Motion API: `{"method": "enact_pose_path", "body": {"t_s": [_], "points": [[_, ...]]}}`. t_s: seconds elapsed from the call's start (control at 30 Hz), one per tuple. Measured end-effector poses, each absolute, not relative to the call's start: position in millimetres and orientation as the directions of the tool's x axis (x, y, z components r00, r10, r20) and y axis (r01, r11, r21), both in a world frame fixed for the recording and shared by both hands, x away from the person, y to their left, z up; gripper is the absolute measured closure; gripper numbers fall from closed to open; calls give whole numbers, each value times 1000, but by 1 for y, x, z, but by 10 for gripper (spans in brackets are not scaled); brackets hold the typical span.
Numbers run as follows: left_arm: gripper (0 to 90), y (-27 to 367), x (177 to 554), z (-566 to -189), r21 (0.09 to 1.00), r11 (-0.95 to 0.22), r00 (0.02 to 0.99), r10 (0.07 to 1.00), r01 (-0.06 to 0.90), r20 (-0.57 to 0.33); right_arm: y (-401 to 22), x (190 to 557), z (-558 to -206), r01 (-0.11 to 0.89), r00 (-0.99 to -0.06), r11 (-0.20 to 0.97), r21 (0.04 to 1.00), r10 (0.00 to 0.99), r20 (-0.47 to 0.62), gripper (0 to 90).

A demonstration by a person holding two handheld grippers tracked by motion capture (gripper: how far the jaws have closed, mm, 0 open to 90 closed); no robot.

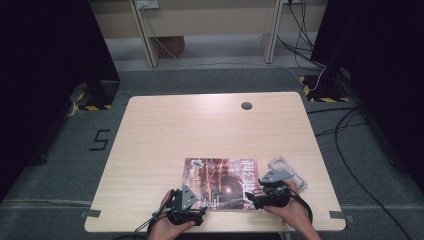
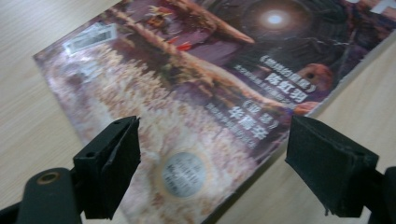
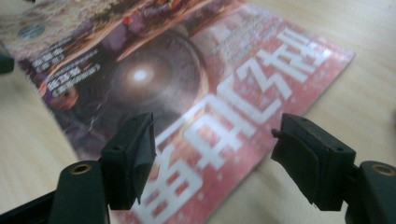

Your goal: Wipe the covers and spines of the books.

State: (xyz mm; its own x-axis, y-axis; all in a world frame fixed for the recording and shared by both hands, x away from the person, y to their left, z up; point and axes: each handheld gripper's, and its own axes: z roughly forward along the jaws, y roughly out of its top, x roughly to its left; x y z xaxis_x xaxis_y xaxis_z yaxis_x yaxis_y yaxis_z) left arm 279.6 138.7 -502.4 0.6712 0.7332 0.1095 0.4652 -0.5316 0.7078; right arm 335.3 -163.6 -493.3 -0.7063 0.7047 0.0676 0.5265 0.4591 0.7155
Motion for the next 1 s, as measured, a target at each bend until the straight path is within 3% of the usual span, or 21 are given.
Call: {"method": "enact_pose_path", "body": {"t_s": [0.67, 1.0], "points": [[144, 134, 287, -510, 691, -547, 684, 722, 473, 104, -107, 429, -500, 553, -686, 454, 698, 724, 73, 300], [140, 135, 288, -510, 690, -547, 680, 725, 474, 108, -95, 446, -508, 558, -705, 460, 690, 702, 102, 319]]}}
